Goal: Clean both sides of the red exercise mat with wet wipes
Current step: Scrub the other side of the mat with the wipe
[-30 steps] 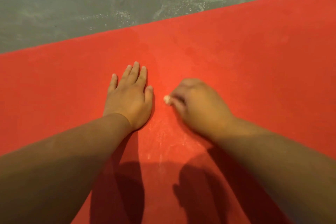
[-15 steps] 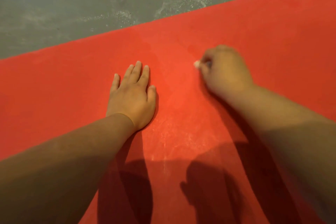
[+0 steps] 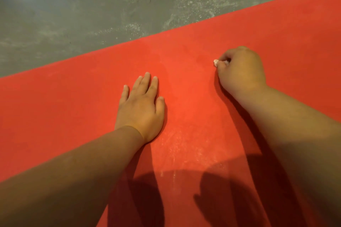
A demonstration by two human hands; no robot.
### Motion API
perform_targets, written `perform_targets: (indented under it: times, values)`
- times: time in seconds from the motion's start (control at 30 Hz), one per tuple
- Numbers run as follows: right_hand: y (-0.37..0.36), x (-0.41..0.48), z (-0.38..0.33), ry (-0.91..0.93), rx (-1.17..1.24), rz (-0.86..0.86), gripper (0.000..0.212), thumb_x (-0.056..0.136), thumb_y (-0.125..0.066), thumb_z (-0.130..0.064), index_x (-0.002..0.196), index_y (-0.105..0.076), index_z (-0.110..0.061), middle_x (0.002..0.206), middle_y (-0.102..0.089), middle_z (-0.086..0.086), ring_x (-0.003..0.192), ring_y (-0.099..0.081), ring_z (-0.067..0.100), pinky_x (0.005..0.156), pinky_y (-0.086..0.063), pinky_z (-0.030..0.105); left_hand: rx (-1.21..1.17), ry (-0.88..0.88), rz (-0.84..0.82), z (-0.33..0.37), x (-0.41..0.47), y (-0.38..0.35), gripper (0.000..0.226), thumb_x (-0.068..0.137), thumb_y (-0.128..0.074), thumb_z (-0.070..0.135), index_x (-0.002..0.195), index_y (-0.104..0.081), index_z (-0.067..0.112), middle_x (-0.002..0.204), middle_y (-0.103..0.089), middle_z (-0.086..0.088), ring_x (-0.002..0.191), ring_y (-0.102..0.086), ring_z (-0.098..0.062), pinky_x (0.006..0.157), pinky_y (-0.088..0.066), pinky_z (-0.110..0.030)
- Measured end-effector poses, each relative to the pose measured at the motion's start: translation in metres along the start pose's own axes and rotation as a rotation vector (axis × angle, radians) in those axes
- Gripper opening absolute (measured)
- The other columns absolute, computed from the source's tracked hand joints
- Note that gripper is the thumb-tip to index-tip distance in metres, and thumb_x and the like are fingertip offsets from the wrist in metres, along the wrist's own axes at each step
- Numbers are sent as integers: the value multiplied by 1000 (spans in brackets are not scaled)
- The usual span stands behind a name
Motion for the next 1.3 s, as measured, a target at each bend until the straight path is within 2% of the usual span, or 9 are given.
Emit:
perform_targets:
  times: [0.1,0.2,0.43,0.53,0.7,0.93,1.13,1.2,1.3]
  values:
    - [-17,-45,-71,245,39,-79,13,79,-59,-11,76,-71,-6,80,-62,16,81,-57,35,74,-45,36,-5,9,-2,0,1,1,70,86,-14,44,154,-14,25,162,-4,5,148,-1,-11,119,2,-38]
    - [-25,-92,-118,545,182,-216,16,82,-56,-19,74,-68,-12,76,-58,6,77,-54,27,73,-44,35,-19,11,-1,0,2,2,71,85,-14,43,154,-13,24,162,-4,4,148,0,-11,119,3,-38]
    - [-13,20,-2,13,-19,-11,19,88,-57,-18,95,-72,-8,100,-64,18,94,-57,36,79,-43,36,-32,-1,7,-1,3,2,69,86,-15,41,153,-16,24,162,-7,2,148,0,-14,120,2,-41]
    - [-26,-20,-50,87,64,-61,21,87,-53,-13,94,-72,-5,97,-61,16,94,-56,34,83,-41,36,-11,4,3,-1,4,1,70,86,-14,42,153,-15,25,162,-5,3,148,0,-13,120,2,-40]
    - [-35,-67,-117,460,194,-175,19,87,-56,-20,89,-72,-9,89,-59,11,89,-56,31,85,-40,37,-25,3,-1,-1,4,1,69,86,-14,42,153,-15,25,162,-5,4,148,0,-11,119,2,-39]
    - [-25,29,-18,-58,-24,-20,21,88,-56,-13,100,-71,-4,105,-63,19,97,-59,35,83,-44,34,-11,-1,6,-2,6,1,69,86,-14,41,153,-16,25,162,-6,3,148,-1,-13,120,1,-39]
    - [-39,-45,-114,473,227,-250,14,85,-62,-17,90,-75,-12,88,-63,11,87,-59,29,80,-42,33,-16,-1,8,-2,6,2,70,86,-14,42,153,-15,25,162,-6,4,148,-1,-12,119,1,-39]
    - [-38,-10,-90,409,185,-253,17,87,-64,-25,95,-75,-14,94,-67,12,91,-60,29,79,-40,30,-14,-5,8,-2,6,2,70,86,-14,42,153,-16,25,162,-7,4,148,-2,-12,119,1,-39]
    - [-27,47,-17,30,32,-111,22,89,-61,-23,102,-73,-10,104,-68,17,97,-61,32,80,-43,30,-11,-9,5,-1,7,0,69,87,-13,42,153,-15,25,162,-6,4,148,-1,-12,120,1,-38]
Point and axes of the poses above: each hand's wrist, its own x-axis towards the middle knuckle, its own y-axis out of the back of the hand, z = x × y, the point moved 8 cm from there along x, towards the middle knuckle
